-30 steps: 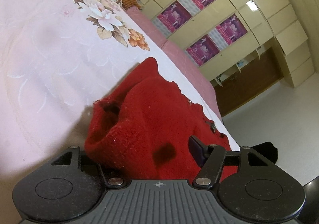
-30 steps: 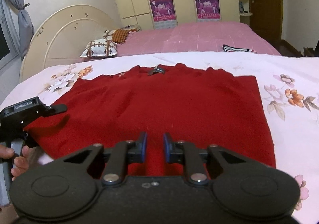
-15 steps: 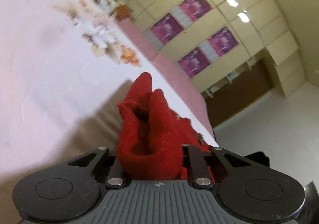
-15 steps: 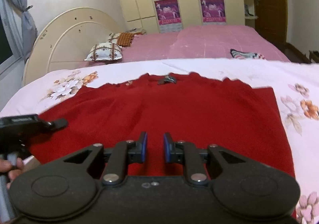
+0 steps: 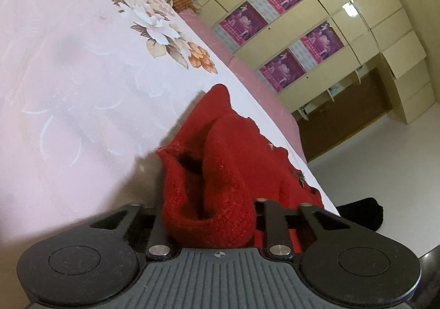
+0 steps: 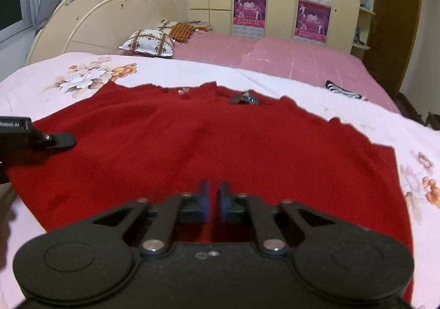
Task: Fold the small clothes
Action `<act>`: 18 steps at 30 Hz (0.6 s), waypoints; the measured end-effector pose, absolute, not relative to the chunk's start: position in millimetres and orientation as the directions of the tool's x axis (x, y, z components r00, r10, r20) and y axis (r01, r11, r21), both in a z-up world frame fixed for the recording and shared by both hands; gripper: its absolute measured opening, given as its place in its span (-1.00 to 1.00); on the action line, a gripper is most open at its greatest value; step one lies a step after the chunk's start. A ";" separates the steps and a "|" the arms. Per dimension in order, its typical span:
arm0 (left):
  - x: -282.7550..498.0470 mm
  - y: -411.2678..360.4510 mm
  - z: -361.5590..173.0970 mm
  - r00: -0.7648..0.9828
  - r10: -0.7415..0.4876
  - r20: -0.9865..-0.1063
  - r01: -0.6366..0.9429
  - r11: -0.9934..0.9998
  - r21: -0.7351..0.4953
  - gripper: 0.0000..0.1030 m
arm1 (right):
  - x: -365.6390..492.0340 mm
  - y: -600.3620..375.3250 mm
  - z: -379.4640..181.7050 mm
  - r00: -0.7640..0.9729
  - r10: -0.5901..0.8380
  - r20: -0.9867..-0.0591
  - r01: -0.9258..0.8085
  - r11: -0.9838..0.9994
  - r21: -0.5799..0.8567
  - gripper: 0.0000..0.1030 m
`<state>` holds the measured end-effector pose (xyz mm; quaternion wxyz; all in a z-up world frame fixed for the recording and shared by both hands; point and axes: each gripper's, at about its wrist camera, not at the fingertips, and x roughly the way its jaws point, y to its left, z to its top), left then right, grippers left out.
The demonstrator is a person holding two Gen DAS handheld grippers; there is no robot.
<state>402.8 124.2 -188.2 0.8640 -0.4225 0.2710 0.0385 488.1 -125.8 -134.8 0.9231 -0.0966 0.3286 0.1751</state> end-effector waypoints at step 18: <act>434.6 40.5 -67.2 0.836 -0.376 -0.400 0.101 0.821 -0.561 -0.67 | 514.9 -172.8 -153.8 0.644 0.394 -0.655 -0.199 0.914 0.354 -1.00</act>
